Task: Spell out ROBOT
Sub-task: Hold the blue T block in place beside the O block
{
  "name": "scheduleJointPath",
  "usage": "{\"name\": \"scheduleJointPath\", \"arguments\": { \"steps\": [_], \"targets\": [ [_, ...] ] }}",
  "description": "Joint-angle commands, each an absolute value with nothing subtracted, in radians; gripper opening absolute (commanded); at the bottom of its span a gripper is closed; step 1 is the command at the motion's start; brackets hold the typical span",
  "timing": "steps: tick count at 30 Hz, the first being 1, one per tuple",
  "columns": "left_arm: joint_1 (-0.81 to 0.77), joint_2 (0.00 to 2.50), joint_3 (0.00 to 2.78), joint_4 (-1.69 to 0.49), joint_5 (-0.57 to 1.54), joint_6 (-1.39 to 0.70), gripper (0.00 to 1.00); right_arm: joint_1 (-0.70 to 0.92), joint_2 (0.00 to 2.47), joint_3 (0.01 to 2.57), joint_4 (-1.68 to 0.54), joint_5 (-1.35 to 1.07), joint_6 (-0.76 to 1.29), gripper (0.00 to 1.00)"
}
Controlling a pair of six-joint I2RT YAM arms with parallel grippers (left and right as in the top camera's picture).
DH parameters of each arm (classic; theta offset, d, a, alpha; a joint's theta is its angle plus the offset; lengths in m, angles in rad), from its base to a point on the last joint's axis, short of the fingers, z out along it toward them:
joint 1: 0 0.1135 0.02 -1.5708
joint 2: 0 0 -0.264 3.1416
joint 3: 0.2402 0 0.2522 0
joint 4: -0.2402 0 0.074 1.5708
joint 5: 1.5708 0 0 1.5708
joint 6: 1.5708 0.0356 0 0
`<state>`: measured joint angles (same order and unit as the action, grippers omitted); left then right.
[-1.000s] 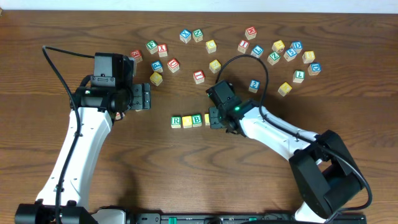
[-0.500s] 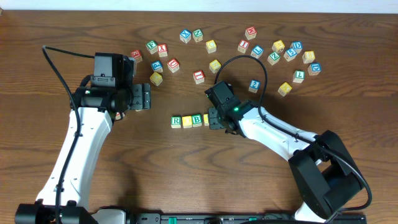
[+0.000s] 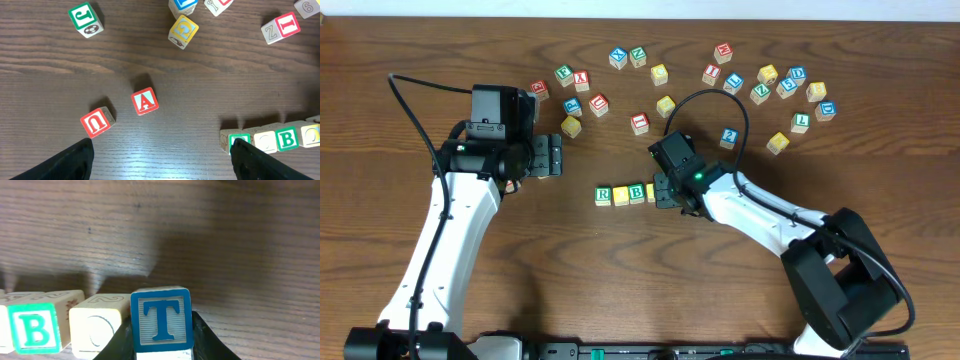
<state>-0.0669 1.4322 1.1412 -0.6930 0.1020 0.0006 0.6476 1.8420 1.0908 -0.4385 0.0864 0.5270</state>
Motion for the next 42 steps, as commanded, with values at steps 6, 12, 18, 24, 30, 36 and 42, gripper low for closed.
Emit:
{"name": "scheduleJointPath", "arguments": {
  "steps": [6, 12, 18, 24, 30, 36, 42],
  "targets": [
    [-0.062, 1.422, 1.131, -0.695, 0.094, 0.003, 0.86, 0.656, 1.855, 1.083, -0.437, 0.102, 0.546, 0.2],
    [-0.062, 1.422, 1.131, -0.695, 0.094, 0.003, 0.86, 0.656, 1.855, 1.083, -0.438, 0.102, 0.546, 0.2],
    [-0.062, 1.422, 1.131, -0.695, 0.094, 0.003, 0.86, 0.655, 1.855, 1.083, -0.442, 0.106, 0.546, 0.2],
    [-0.062, 1.422, 1.131, -0.696, 0.094, 0.003, 0.86, 0.655, 1.855, 1.083, -0.448, 0.118, 0.546, 0.2],
    [-0.062, 1.422, 1.131, -0.696, 0.094, 0.003, 0.86, 0.655, 1.855, 1.083, -0.453, 0.121, 0.546, 0.2],
    [-0.062, 1.422, 1.131, -0.695, 0.094, 0.003, 0.86, 0.655, 1.855, 1.083, -0.459, 0.122, 0.546, 0.2],
    [-0.062, 1.422, 1.131, -0.695, 0.094, 0.003, 0.86, 0.655, 1.855, 1.083, -0.461, 0.122, 0.546, 0.2]
  ]
}}
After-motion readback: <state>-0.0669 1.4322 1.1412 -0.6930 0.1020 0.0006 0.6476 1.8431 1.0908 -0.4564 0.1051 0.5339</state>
